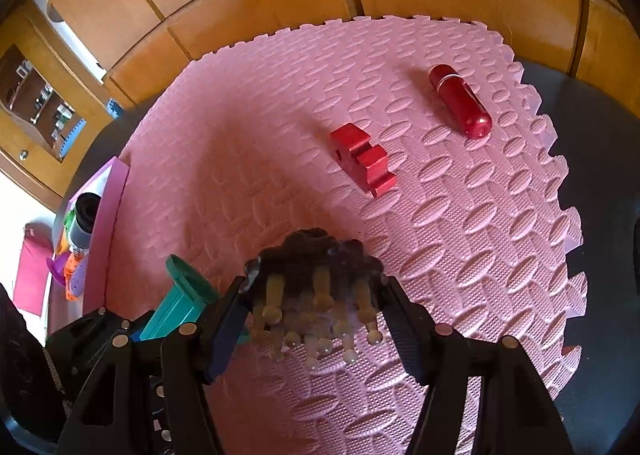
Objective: Organize rigid objects
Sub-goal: 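Lift the teal spool with the left tool while the right tool grasps the brown spiky ball, then carry the teal spool over the tray with the left tool while the right tool holds the spiky ball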
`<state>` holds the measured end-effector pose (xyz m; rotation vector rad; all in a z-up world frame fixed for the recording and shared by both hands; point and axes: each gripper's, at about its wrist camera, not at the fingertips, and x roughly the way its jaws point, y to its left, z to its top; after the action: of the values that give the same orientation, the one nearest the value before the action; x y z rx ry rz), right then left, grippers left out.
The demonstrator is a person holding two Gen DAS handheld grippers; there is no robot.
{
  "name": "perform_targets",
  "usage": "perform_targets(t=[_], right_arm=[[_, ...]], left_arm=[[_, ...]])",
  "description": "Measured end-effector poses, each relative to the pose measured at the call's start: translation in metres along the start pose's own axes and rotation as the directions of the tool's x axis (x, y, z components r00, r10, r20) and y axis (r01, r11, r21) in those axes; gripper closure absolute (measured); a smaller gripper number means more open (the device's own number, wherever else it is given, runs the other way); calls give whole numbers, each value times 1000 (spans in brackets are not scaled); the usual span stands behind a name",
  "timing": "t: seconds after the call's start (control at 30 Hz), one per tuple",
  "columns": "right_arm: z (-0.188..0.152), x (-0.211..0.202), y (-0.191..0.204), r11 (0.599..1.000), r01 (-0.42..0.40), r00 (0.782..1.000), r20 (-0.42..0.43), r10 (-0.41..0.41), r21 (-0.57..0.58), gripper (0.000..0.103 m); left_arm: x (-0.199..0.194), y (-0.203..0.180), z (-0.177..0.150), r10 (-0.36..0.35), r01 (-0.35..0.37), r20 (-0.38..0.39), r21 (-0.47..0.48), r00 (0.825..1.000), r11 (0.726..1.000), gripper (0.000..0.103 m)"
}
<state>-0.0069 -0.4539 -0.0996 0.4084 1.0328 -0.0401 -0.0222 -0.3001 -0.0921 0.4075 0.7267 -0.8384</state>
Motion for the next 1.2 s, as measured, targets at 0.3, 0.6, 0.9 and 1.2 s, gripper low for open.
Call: perform_targets(t=[0.3, 0.6, 0.9, 1.2], right_arm=[[2, 2, 0, 1000, -3, 1000, 13, 4, -4, 36], [1, 2, -1, 1000, -9, 1000, 20, 9, 4, 36], [1, 2, 0, 1000, 8, 1000, 23, -8, -1, 36], [5, 2, -10, 999, 5, 1000, 30, -7, 45, 30]], left_arm=[[0, 0, 0, 0, 0, 0, -4, 1000, 1000, 73], [-1, 0, 0, 7, -7, 0, -3, 1000, 1000, 73], [0, 0, 0, 11, -11, -8, -3, 1000, 1000, 73], [5, 7, 7, -10, 8, -56, -41, 998, 999, 59]])
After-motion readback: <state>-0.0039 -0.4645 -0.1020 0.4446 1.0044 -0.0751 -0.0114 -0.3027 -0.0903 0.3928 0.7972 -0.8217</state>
